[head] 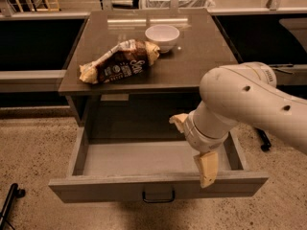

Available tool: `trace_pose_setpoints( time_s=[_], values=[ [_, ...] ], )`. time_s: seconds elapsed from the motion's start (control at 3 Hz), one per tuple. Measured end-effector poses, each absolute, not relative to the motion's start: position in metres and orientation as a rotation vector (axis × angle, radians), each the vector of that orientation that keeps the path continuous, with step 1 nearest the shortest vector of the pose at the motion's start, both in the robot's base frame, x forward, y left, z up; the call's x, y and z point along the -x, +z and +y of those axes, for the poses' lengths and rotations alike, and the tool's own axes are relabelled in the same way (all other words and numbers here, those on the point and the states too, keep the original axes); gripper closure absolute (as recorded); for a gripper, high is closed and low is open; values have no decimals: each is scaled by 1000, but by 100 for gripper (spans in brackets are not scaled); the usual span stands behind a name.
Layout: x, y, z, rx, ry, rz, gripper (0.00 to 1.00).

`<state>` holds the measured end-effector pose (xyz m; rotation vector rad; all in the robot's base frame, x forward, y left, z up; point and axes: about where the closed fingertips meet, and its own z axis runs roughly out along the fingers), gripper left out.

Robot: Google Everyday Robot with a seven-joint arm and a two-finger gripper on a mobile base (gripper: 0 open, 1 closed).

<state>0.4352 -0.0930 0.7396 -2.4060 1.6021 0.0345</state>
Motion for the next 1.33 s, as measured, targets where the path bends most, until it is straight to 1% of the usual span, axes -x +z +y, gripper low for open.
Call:
trace_pose_setpoints(
  time_s=[0.33, 0.67, 1.0, 1.33],
  values=[
    [-435, 740, -93, 2406, 34, 1602, 0],
    [-438, 767, -99, 2312, -92, 1712, 0],
    [-430, 816, -111, 2182, -225, 1770, 0],
    [-420, 850, -126, 2078, -317, 1835, 0]
  ],
)
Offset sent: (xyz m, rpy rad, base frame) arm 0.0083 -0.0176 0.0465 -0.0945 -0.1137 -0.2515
